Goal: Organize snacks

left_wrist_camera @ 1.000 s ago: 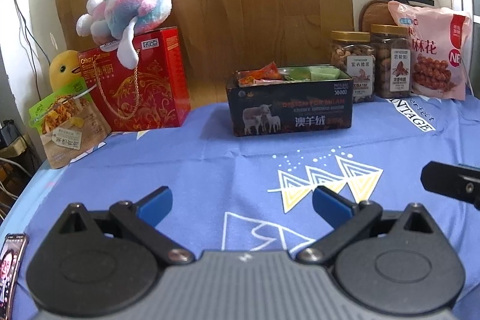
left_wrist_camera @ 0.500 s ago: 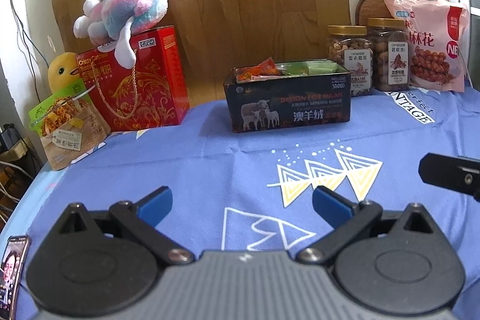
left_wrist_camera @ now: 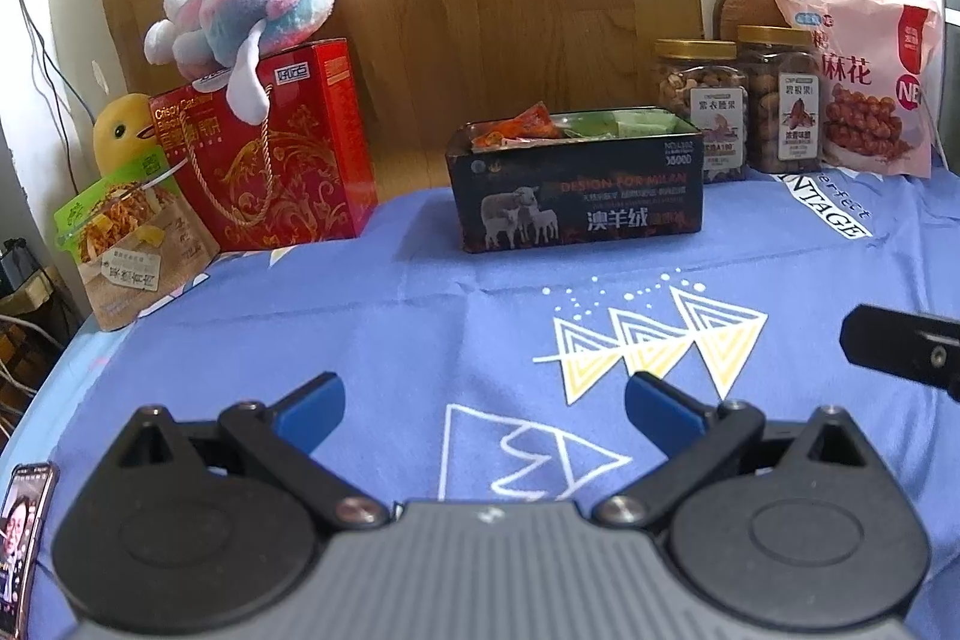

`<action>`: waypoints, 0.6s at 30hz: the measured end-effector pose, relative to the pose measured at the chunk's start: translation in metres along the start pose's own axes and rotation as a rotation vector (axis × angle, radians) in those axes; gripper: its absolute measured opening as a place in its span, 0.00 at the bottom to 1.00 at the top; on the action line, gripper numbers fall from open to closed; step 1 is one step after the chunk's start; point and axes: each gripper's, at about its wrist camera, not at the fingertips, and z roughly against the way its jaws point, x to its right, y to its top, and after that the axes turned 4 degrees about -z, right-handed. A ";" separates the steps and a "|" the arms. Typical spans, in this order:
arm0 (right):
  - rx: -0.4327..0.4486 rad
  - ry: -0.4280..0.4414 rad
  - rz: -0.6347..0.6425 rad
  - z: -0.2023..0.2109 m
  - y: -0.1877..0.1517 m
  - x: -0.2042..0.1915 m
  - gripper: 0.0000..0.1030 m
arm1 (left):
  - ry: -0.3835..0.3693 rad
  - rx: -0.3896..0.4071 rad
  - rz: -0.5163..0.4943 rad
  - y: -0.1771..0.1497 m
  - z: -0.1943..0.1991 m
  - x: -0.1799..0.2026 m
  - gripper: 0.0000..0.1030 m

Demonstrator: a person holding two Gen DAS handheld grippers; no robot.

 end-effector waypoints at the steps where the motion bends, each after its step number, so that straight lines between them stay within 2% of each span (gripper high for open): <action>1: 0.000 0.001 0.002 0.000 0.000 0.000 0.77 | 0.002 0.001 0.000 0.000 0.000 0.000 1.00; 12: 0.005 0.000 0.000 0.002 0.000 -0.001 0.77 | 0.025 0.032 0.013 0.001 0.005 -0.003 1.00; 18: 0.009 0.005 0.002 0.003 0.002 -0.001 0.77 | 0.067 0.045 -0.012 0.002 0.007 0.000 1.00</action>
